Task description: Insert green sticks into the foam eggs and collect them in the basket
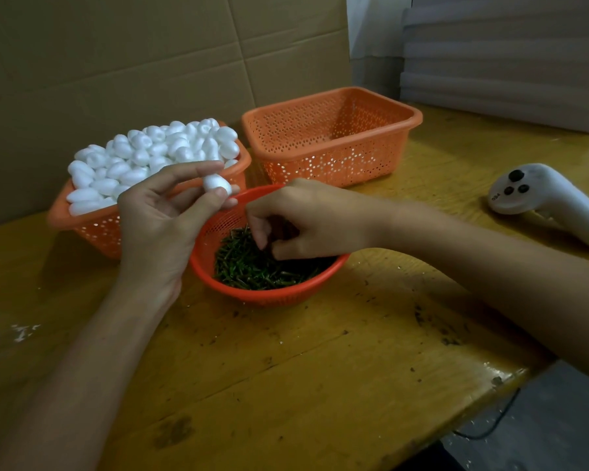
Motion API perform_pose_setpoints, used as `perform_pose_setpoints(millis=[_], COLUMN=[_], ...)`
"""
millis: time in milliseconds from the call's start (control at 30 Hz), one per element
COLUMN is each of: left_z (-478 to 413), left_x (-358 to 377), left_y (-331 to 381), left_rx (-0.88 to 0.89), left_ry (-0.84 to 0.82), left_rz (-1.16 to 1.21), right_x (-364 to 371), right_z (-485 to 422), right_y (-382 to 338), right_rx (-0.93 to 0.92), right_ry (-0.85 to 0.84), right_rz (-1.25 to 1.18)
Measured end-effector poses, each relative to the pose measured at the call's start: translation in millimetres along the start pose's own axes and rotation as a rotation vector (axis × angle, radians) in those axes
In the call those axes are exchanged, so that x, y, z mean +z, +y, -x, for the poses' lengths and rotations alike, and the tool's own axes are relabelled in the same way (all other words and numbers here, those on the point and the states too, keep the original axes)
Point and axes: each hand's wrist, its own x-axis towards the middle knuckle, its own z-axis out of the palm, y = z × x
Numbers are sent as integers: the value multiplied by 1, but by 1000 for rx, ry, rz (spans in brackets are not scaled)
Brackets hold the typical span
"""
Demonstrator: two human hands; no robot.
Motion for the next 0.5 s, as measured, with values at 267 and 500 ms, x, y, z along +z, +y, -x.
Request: perform_pose_setpoints(millis=[267,500], left_z=[-1,0], left_x=[-1,0], left_y=[-1,-1], left_rx=[-17,-8], left_ry=[3,7], left_rz=[19,-6], right_x=[1,1], right_z=[1,0], right_y=[-2,0], right_rx=[-10,-11], right_ry=[39,61], right_rz=[28,27])
